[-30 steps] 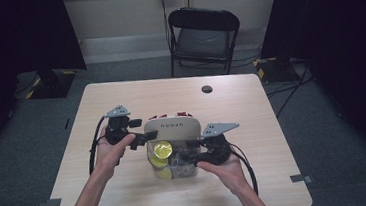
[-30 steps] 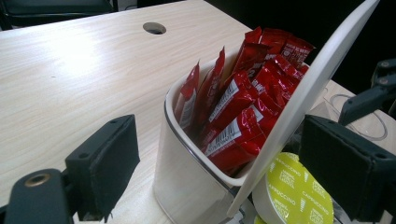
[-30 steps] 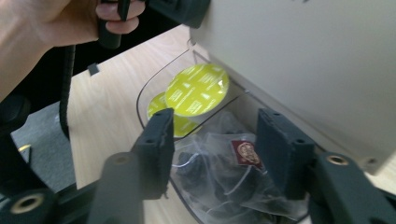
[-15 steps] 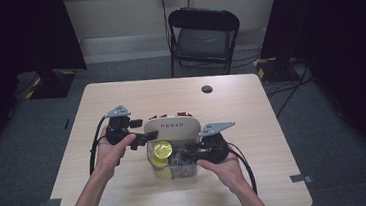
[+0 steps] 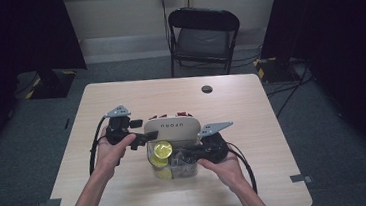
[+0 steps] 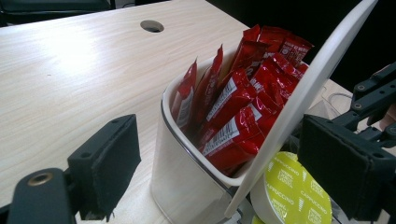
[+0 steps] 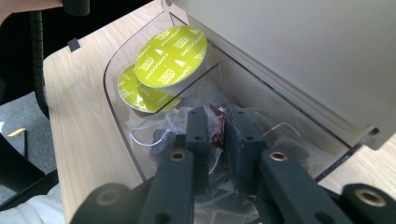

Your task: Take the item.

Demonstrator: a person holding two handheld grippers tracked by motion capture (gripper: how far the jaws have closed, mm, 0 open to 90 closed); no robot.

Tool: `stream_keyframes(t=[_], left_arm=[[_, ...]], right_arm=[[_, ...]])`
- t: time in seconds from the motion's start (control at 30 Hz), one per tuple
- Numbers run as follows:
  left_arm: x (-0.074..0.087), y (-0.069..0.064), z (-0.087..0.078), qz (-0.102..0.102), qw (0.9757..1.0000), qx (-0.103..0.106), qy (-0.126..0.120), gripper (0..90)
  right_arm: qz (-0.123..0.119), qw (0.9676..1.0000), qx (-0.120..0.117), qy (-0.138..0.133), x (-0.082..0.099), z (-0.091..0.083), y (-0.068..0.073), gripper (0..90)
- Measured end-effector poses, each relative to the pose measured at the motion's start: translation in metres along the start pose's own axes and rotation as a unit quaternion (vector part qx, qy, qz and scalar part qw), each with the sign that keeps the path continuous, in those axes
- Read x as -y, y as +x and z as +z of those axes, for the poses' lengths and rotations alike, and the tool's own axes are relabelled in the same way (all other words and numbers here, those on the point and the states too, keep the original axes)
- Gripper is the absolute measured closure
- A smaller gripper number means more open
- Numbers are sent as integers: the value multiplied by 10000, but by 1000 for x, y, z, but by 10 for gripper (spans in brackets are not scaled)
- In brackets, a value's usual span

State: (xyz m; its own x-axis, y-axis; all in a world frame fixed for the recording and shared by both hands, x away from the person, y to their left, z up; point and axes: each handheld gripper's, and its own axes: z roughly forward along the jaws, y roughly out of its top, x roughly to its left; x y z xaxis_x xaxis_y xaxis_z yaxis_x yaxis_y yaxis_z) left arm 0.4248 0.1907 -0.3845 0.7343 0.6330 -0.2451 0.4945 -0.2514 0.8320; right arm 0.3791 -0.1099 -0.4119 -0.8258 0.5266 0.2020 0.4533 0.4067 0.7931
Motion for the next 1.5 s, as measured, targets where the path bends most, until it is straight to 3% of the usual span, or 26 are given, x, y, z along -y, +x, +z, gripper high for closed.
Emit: stream_keyframes(t=[0.37,0.57,1.5], left_arm=[[0,-1,0,22,10000,-8,27,137],[0,-1,1,76,9999,52,-61,151],[1,0,2,34,9999,102,-43,145]], right_arm=[[33,9999,-60,-83,0,-2,-1,900],[9,9999,-76,-131,-1,-3,0,900],[63,9992,-58,-401,-3,-12,0,900]])
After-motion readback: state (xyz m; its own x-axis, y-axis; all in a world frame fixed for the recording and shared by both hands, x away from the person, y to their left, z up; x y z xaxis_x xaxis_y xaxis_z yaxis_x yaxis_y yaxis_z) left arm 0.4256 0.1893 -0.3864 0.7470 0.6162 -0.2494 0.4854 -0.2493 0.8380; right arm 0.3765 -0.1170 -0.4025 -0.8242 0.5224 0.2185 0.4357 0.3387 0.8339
